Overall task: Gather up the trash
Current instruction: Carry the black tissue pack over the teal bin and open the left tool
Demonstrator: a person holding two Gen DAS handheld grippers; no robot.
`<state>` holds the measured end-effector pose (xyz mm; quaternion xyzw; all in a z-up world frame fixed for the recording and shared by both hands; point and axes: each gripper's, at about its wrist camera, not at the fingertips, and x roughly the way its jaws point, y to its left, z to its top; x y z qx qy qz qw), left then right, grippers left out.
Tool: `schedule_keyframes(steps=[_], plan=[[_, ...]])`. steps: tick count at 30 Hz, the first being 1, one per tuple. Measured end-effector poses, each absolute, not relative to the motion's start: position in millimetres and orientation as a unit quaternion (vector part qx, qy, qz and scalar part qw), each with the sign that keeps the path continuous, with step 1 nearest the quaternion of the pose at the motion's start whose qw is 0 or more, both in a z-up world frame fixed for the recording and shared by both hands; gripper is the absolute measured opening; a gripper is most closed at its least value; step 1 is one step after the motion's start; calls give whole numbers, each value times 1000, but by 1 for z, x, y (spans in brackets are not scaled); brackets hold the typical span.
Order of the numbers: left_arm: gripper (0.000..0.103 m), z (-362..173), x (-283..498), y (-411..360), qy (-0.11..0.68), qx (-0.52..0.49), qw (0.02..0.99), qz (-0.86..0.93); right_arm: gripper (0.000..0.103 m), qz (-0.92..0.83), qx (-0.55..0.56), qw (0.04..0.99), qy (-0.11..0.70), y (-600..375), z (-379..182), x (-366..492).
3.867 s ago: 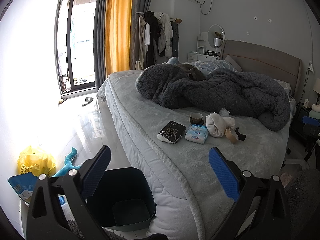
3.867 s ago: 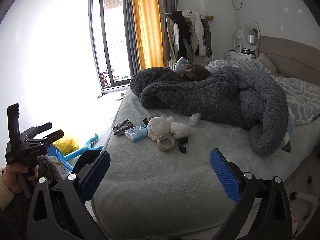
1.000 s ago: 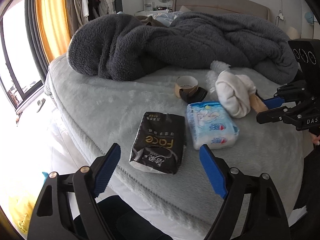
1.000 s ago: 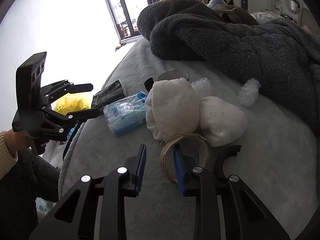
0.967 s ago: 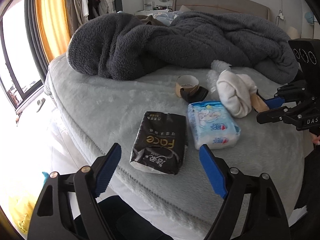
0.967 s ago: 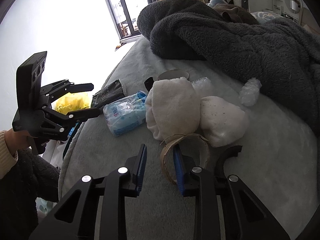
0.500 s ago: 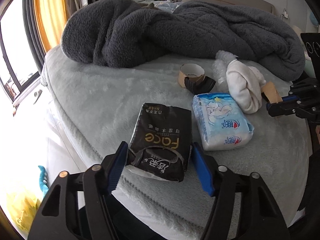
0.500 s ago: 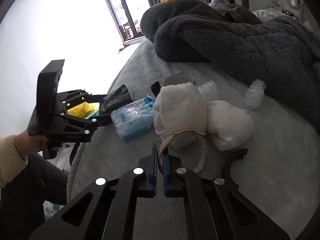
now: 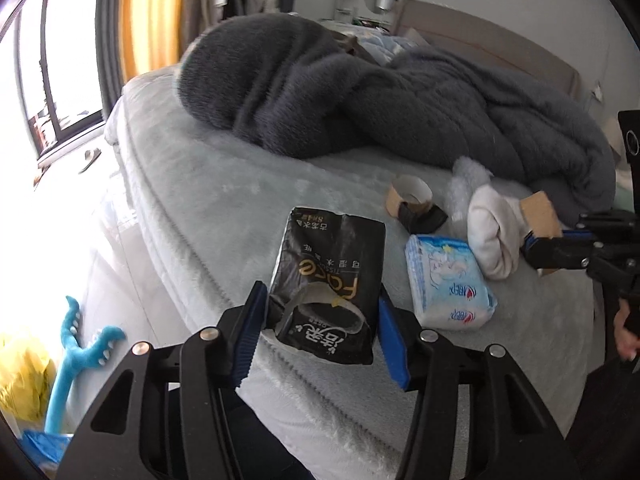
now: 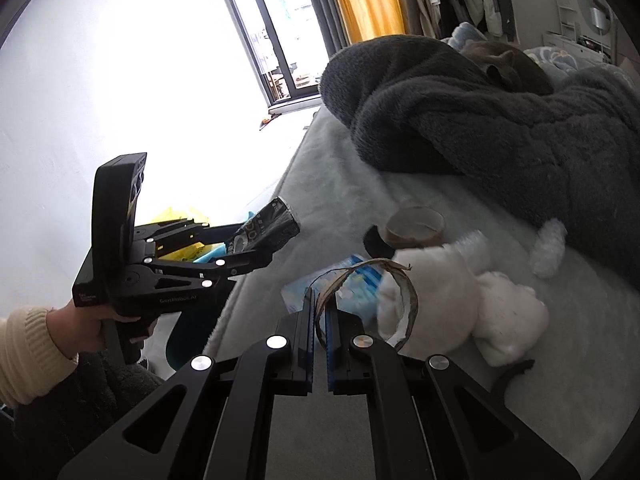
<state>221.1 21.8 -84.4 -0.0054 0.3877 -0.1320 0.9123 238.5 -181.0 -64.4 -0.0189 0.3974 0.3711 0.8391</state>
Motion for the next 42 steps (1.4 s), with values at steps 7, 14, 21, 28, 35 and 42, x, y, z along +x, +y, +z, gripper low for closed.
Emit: schedule_keyframes(steps=[7, 14, 21, 28, 35, 42], plan=[[56, -84, 214, 51, 389, -42, 916, -93, 5, 387, -21, 834, 393, -142, -62, 250], [56, -89, 212, 80, 395, -63, 915, -60, 5, 408, -24, 827, 386, -95, -69, 258], [56, -108, 200, 117, 422, -75, 903, -38, 5, 438, -14, 810, 388, -54, -75, 253], [56, -133, 191, 150, 463, -84, 882, -20, 5, 465, -22, 795, 390, -13, -77, 241], [56, -173, 178, 171, 524, -84, 847, -13, 5, 473, -26, 771, 426, 29, -99, 232], [56, -210, 166, 193, 581, -112, 806, -7, 5, 459, -35, 752, 472, 54, -126, 228]])
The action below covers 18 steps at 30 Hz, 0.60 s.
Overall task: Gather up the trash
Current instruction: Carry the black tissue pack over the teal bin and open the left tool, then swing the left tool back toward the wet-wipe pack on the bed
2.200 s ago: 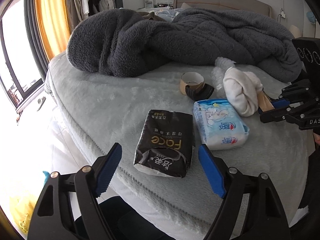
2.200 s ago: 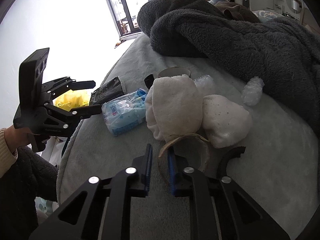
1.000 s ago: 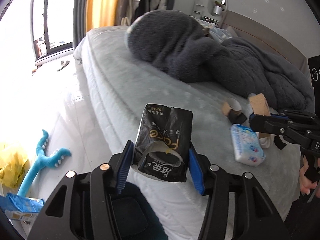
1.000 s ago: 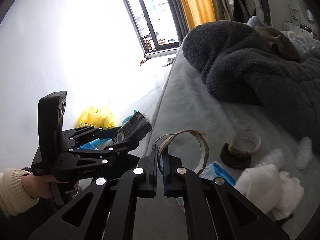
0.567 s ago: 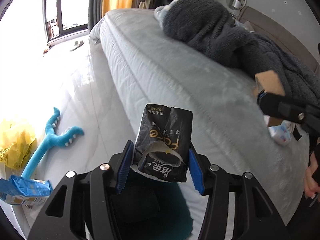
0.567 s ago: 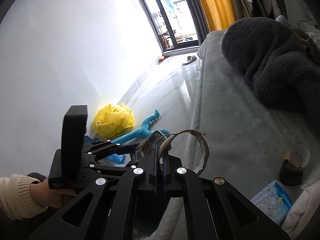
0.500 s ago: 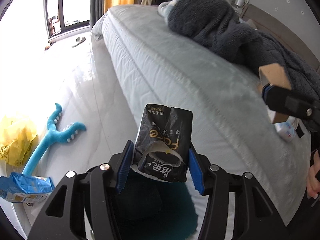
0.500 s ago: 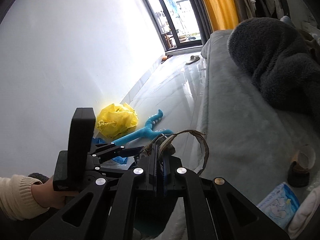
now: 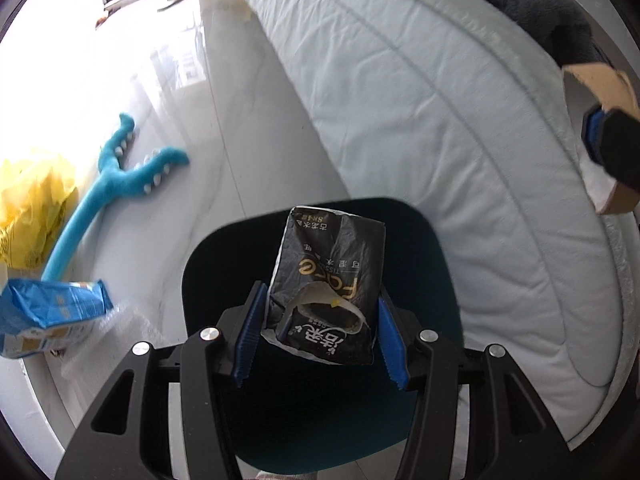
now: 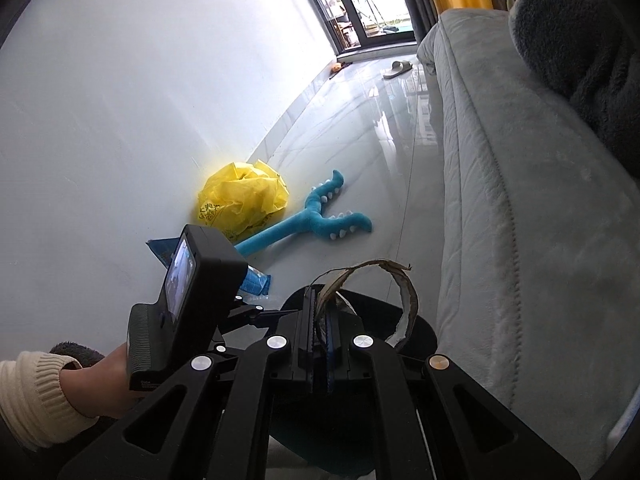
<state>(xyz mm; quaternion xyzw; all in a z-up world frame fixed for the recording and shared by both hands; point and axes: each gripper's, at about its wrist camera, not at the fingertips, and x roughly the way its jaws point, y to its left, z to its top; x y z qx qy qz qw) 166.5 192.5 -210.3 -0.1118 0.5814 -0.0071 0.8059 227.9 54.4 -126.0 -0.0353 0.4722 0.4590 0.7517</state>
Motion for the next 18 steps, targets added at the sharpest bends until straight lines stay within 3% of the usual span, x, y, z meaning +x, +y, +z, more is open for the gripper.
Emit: schedule_keyframes(steps=[7, 11, 18], plan=[[57, -227, 158, 207, 617, -142, 774, -17, 5, 451, -32, 723, 523, 76, -159, 228], [69, -224, 153, 211, 621, -141, 771, -19, 5, 449, -32, 708, 544, 87, -174, 225], [77, -209, 141, 235, 600, -150, 786, -1, 5, 438, -39, 700, 563, 101, -193, 227]])
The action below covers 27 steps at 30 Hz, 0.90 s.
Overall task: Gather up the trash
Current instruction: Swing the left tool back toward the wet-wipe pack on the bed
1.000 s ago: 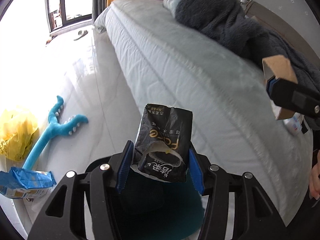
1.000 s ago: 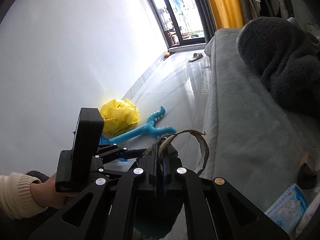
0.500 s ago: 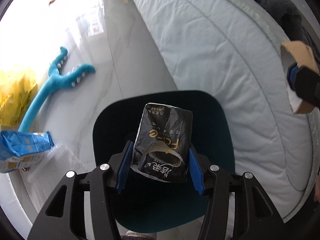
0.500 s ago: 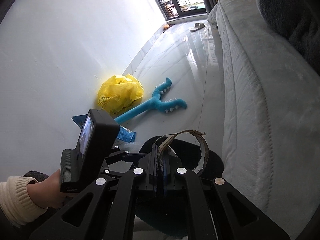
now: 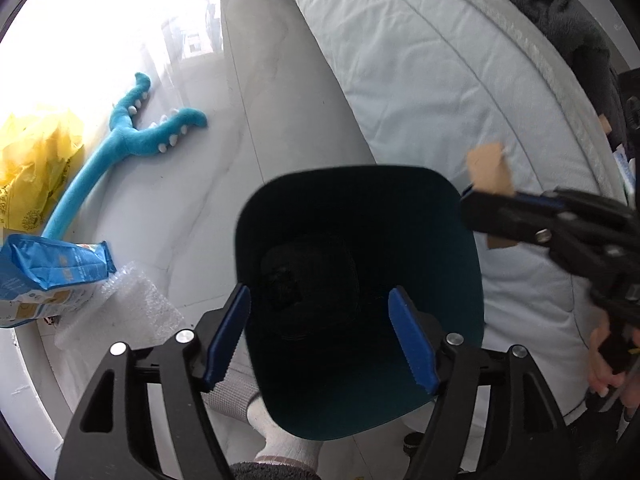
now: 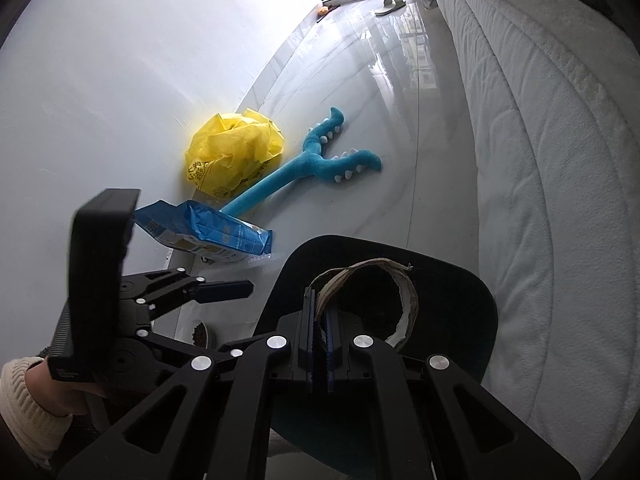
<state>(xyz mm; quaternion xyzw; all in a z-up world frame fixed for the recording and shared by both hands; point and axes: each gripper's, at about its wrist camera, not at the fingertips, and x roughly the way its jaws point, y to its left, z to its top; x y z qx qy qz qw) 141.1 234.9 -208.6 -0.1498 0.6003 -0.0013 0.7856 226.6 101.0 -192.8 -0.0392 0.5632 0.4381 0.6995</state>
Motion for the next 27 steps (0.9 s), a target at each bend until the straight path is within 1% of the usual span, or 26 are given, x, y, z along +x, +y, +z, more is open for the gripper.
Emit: schedule_keyframes(steps=[5, 13, 25, 27], plan=[[82, -187, 134, 251, 566, -137, 813, 14, 5, 428, -43, 688, 585, 111, -213, 225], [82, -156, 123, 272, 517, -144, 843, 34, 5, 414, -65, 680, 602, 125, -237, 226], [83, -97, 113, 280, 425, -134, 894, 52, 5, 408, -99, 653, 630, 137, -266, 212], [84, -91, 113, 280, 414, -136, 898, 54, 7, 407, -101, 648, 635, 138, -270, 211]])
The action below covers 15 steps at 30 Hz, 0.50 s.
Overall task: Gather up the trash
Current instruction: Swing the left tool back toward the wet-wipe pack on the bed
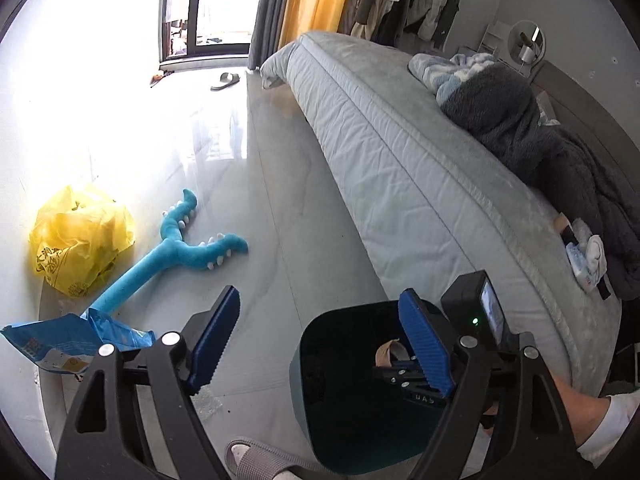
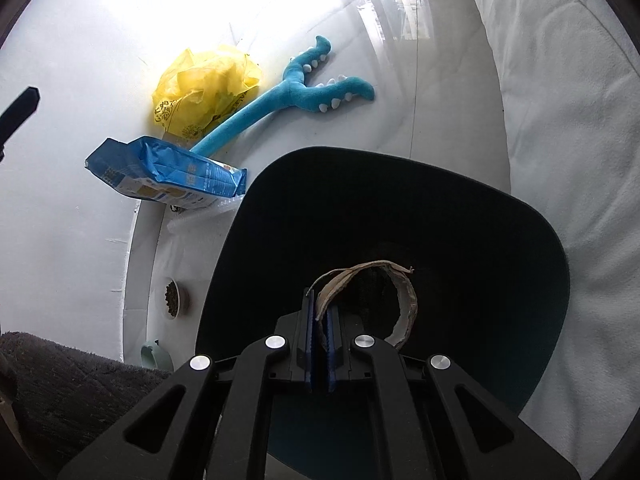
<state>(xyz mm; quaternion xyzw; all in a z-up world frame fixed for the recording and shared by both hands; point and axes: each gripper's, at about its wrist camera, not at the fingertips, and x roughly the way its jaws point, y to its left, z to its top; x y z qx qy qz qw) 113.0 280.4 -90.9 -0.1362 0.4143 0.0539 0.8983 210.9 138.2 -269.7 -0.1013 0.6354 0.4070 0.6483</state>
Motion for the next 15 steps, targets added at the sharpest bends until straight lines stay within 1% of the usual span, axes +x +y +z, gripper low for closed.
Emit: schedule_keyframes(steps=[1, 2, 3, 4, 5, 9, 11, 15], plan=[[84, -87, 113, 281, 408, -139, 901, 55, 12, 407, -102, 645, 639, 138, -271, 209], [84, -83, 114, 280, 401, -143, 903, 55, 23, 409, -103, 641, 641, 138, -272, 208], [84, -81, 114, 279, 395, -146, 905, 55, 29, 411, -106, 636, 644, 139, -273, 206], [84, -76, 114, 278, 387, -146, 909, 54, 38, 412, -109, 633, 646, 139, -273, 203], [84, -72, 115, 277, 380, -145, 912, 53, 39, 413, -112, 631, 647, 139, -272, 202], [84, -54, 118, 266, 354, -135, 924, 53, 40, 417, -113, 626, 649, 136, -266, 197], [84, -48, 119, 261, 346, -133, 927, 50, 47, 418, -111, 625, 649, 133, -260, 196], [84, -37, 124, 251, 329, -131, 934, 45, 52, 417, -120, 624, 650, 124, -251, 193]])
